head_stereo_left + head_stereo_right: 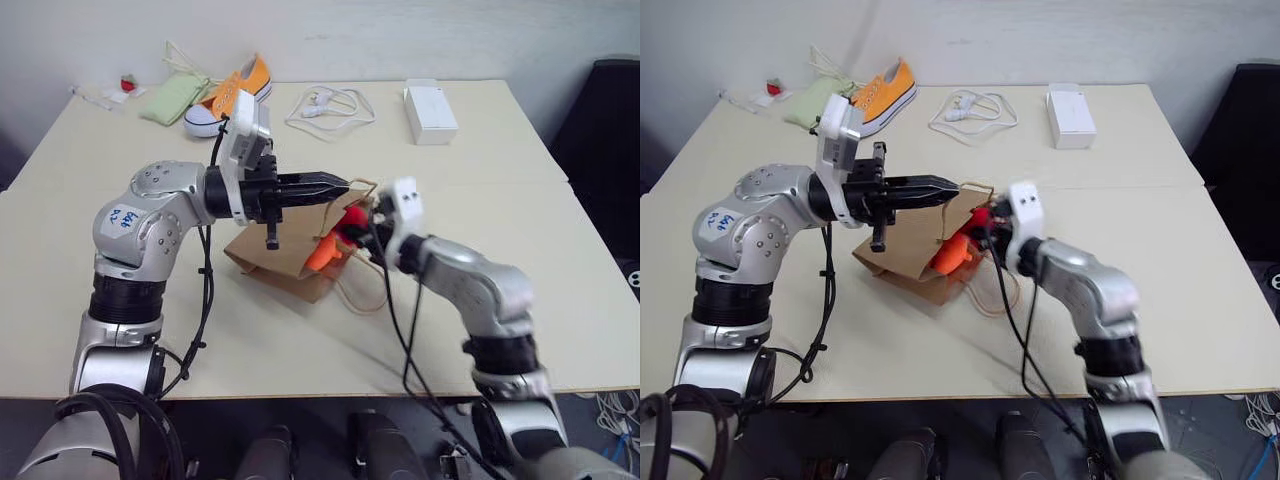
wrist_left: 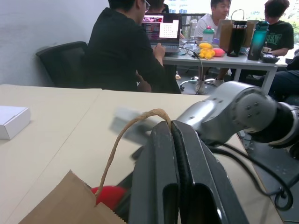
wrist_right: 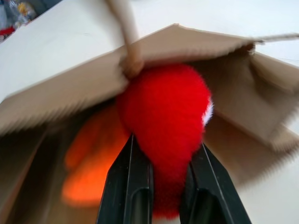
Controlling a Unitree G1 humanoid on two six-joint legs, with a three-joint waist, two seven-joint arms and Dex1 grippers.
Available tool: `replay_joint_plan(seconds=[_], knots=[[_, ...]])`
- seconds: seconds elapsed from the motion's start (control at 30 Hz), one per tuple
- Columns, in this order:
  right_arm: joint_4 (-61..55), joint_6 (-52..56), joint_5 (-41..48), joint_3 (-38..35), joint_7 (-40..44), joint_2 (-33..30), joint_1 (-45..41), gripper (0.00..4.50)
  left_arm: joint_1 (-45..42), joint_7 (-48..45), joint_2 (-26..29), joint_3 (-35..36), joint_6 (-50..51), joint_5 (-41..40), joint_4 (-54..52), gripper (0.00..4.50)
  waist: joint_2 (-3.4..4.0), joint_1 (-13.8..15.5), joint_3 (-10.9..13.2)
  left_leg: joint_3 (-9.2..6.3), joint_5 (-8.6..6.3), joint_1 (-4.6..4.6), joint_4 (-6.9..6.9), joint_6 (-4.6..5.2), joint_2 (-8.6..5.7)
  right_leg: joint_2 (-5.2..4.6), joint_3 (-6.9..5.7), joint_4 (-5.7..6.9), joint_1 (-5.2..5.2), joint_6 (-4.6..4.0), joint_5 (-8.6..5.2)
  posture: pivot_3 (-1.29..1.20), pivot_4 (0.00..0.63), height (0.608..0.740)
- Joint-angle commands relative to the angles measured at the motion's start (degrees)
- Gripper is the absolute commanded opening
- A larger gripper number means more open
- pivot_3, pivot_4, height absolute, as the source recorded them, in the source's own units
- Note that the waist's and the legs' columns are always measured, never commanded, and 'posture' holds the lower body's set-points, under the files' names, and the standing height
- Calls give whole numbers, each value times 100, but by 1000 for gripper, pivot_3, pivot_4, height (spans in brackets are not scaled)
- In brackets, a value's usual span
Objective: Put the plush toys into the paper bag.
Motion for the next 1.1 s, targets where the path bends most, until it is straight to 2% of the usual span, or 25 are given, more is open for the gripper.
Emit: replay_joint_plan(seconds=[0.03, 0.23, 0.27, 0.3, 0.4, 0.53, 0.6, 0.63, 0.8, 0.9, 1.0, 1.1], knots=[[1137, -465, 73, -565, -311, 479, -593, 240, 30, 18, 92, 164, 116, -194, -410, 0, 0, -29, 0, -2, 0, 0, 0, 0, 1, 0, -4, 4, 0, 0, 0, 0, 150, 740], [2264, -946, -175, -645, -345, 920, -1049, 240, 181, 141, 144, 232, 146, -172, -592, 0, 1, -177, 0, -15, 0, -1, -2, -1, 1, -4, -24, 17, -1, 0, 0, 0, 150, 740], [2375, -988, -209, -629, -316, 957, -1064, 954, 196, 172, 148, 245, 127, -150, -587, 0, 1, -205, 0, -15, 0, 0, -2, -1, 1, -4, -25, 17, -1, 0, 0, 0, 150, 740], [2437, -1020, -235, -624, -287, 977, -1070, 1170, 203, 195, 153, 253, 107, -135, -575, 0, 1, -228, 0, -16, 0, 0, -2, -2, 1, -4, -25, 20, -1, 0, 0, 0, 150, 740], [2319, -962, -197, -608, -123, 963, -1011, 2246, 203, 254, 161, 264, 51, -100, -516, 0, 2, -302, 0, -15, 1, 0, 0, -2, 1, -4, -24, 22, 0, 0, 0, 0, 150, 740], [1351, -426, 57, -577, 182, 744, -700, 3520, 185, 309, 136, 250, -80, -8, -353, 0, 3, -310, 1, -16, 1, 0, -1, -4, 3, -3, -25, 24, -2, 0, 0, 0, 150, 740], [547, -23, 144, -504, 243, 477, -395, 4250, 157, 321, 107, 228, -133, 25, -288, 0, 3, -297, 1, -17, 1, 0, -1, -5, 3, -4, -24, 23, -2, 0, 0, 0, 150, 740], [64, 273, 260, -519, 248, 315, -189, 4465, 138, 326, 96, 224, -152, 36, -258, 0, 3, -271, 1, -19, 1, 0, 0, -5, 3, -4, -24, 25, -2, 0, 0, 0, 150, 740], [-2508, 2130, 1405, -1389, 213, -742, 1342, 4465, -13, 232, 166, 315, -218, 30, 96, 0, 3, -120, 1, -35, 0, -17, 1, -3, -2, -8, -25, 6, 0, 0, 0, 0, 150, 740], [-3310, 2817, 1834, -1953, 121, -1105, 2122, 4465, -119, 216, 193, 441, -134, -70, 282, 0, 3, -48, 1, -33, -1, -21, 1, -2, -1, -7, -23, -2, 1, 0, 0, 0, 150, 740], [-3487, 3196, 2079, -2478, -155, -796, 2600, 4465, -223, 244, 158, 560, -40, -178, 403, 0, 2, -54, 1, -13, -1, -18, 3, -1, -1, -4, -4, -2, 1, 0, 0, 0, 150, 740], [-3221, 3261, 2107, -2758, -478, -311, 2558, 4465, -233, 222, 151, 540, -50, -167, 405, 0, 2, -47, 0, -9, 0, -8, 2, -1, -1, -3, 2, 1, 0, 0, 0, 0, 150, 740]])
